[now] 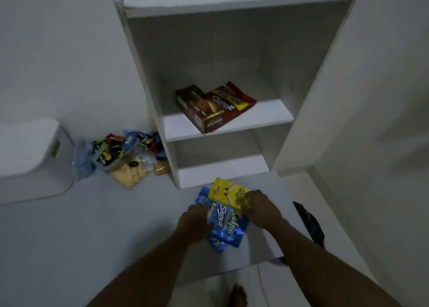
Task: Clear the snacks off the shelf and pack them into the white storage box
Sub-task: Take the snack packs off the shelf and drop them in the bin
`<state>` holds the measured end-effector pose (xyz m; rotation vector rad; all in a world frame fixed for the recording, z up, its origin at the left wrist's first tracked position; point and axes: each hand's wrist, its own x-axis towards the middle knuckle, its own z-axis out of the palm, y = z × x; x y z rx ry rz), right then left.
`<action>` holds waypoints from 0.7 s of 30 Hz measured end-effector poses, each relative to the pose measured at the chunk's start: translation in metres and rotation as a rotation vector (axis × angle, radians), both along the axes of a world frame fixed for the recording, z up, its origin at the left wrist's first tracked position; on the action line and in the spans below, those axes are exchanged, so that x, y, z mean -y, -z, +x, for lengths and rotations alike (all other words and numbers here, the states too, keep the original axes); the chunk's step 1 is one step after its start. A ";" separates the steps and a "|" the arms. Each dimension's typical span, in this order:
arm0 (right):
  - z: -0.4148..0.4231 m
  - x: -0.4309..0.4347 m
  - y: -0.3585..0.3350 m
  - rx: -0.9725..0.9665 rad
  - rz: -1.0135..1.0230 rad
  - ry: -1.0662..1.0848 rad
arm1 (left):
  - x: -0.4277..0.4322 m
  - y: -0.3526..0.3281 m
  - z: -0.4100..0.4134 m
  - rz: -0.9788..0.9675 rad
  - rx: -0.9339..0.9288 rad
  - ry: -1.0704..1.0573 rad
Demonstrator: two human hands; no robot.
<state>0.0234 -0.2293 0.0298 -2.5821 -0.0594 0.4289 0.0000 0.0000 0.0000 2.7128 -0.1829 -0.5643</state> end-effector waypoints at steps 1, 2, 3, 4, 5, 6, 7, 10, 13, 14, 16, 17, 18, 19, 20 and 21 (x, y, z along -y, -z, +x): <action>0.007 0.005 0.008 -0.001 -0.009 -0.012 | 0.008 0.009 0.001 -0.018 -0.005 -0.015; 0.014 0.009 0.014 -0.003 -0.020 -0.028 | 0.015 0.016 0.002 -0.032 0.033 -0.028; 0.019 0.013 0.023 -0.016 -0.040 -0.057 | 0.020 0.026 0.000 -0.023 0.076 -0.006; 0.023 0.015 0.025 -0.023 -0.046 -0.082 | 0.025 0.034 -0.002 -0.021 0.115 0.007; 0.030 0.018 0.034 -0.008 -0.054 -0.105 | 0.029 0.043 -0.003 -0.040 0.133 0.001; 0.034 0.019 0.039 0.015 -0.072 -0.137 | 0.031 0.051 -0.005 -0.049 0.155 -0.010; 0.040 0.022 0.048 0.049 -0.095 -0.179 | 0.033 0.059 -0.005 -0.037 0.172 0.006; 0.049 0.027 0.064 0.066 -0.142 -0.273 | 0.035 0.072 -0.009 0.020 0.127 0.039; 0.049 0.032 0.074 0.075 -0.141 -0.297 | 0.036 0.080 -0.010 0.044 0.092 0.026; 0.048 0.032 0.074 0.069 -0.140 -0.294 | 0.036 0.083 -0.011 0.058 0.068 0.003; 0.043 0.034 0.078 0.061 -0.137 -0.278 | 0.037 0.087 -0.015 0.074 0.043 -0.035; 0.041 0.035 0.079 0.075 -0.130 -0.266 | 0.038 0.090 -0.017 0.081 0.045 -0.048; 0.039 0.037 0.079 0.077 -0.115 -0.245 | 0.039 0.090 -0.018 0.089 0.042 -0.059; 0.037 0.039 0.080 0.090 -0.086 -0.214 | 0.039 0.090 -0.018 0.090 0.040 -0.067; 0.035 0.040 0.079 0.095 -0.052 -0.179 | 0.040 0.089 -0.018 0.087 0.032 -0.073; 0.034 0.042 0.081 0.110 -0.011 -0.144 | 0.041 0.088 -0.017 0.089 0.031 -0.076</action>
